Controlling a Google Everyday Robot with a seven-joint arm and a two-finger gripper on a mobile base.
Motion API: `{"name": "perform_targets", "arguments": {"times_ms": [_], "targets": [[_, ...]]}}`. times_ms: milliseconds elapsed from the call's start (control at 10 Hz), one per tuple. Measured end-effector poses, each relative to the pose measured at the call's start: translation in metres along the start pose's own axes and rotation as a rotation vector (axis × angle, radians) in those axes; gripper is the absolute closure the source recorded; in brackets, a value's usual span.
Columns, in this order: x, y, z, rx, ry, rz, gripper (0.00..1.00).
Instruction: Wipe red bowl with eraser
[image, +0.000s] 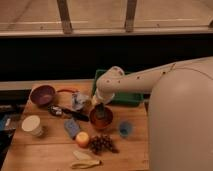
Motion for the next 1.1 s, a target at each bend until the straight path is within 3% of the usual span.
{"name": "perform_targets", "arguments": {"times_ms": [300,500,800,1100], "targets": [[0.017,0.024,-0.008,-0.017,-0.001,-0.039,1.0],[0.033,0.023,-0.014,-0.018,0.001,-0.023,1.0],[0.043,-0.003,-0.015,-0.007,0.004,0.032,1.0],[0.022,-0.038,-0.006,0.028,0.007,0.071,1.0]]}}
